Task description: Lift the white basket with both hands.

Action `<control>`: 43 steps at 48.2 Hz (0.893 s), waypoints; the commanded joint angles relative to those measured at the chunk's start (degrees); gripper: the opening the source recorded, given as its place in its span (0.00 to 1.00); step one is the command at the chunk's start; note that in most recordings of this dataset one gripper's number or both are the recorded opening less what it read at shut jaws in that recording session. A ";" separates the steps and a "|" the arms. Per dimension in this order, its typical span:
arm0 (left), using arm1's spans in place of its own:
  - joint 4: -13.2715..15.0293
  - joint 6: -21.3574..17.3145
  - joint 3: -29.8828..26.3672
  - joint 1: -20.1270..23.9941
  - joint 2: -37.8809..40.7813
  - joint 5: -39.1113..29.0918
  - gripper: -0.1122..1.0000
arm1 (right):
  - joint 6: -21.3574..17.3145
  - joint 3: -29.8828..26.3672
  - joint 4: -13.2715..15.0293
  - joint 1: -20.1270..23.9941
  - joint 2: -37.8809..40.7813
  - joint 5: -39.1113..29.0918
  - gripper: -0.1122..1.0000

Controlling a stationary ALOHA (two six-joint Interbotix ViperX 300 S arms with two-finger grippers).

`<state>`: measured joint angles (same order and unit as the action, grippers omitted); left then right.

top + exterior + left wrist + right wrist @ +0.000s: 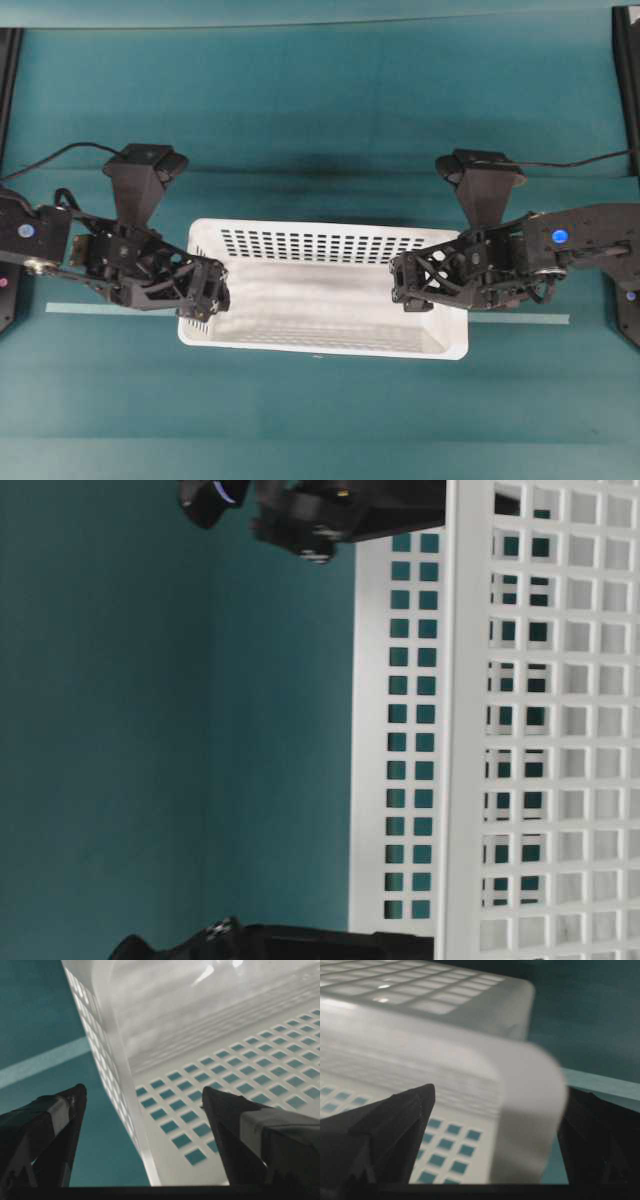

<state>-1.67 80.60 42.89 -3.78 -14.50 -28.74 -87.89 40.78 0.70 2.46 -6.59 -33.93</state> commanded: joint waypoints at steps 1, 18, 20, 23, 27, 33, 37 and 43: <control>-0.26 -0.09 -0.44 -0.18 -1.76 -0.09 0.94 | 0.70 -0.18 0.00 0.18 -1.67 1.58 0.93; -0.18 -0.79 -0.44 -0.18 -10.02 -1.76 0.94 | 1.23 1.05 0.18 -0.97 -10.20 -10.90 0.93; -0.26 -1.05 -0.18 -0.18 -11.60 -2.29 0.94 | 1.58 0.97 0.18 -1.23 -11.51 -11.87 0.93; -0.18 -1.58 -0.18 -0.18 -13.62 -2.55 0.94 | 2.37 0.88 0.44 -1.41 -13.89 -11.87 0.93; -0.26 -2.90 -0.26 -0.18 -16.44 -2.29 0.94 | 3.96 0.70 0.44 -1.49 -17.40 -10.81 0.93; -0.18 -6.59 -0.26 -0.18 -20.57 -1.32 0.93 | 7.47 0.97 0.53 -1.49 -22.15 -7.38 0.93; -0.26 -9.58 0.18 -0.18 -23.12 -0.53 0.93 | 12.30 2.29 0.88 -1.49 -25.84 -2.37 0.93; -0.26 -14.24 0.97 -0.09 -26.46 0.79 0.93 | 19.95 5.10 0.88 -1.85 -30.76 5.63 0.93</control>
<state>-1.76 68.29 44.03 -3.87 -39.02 -29.18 -70.66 45.18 1.23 0.88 -34.80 -32.61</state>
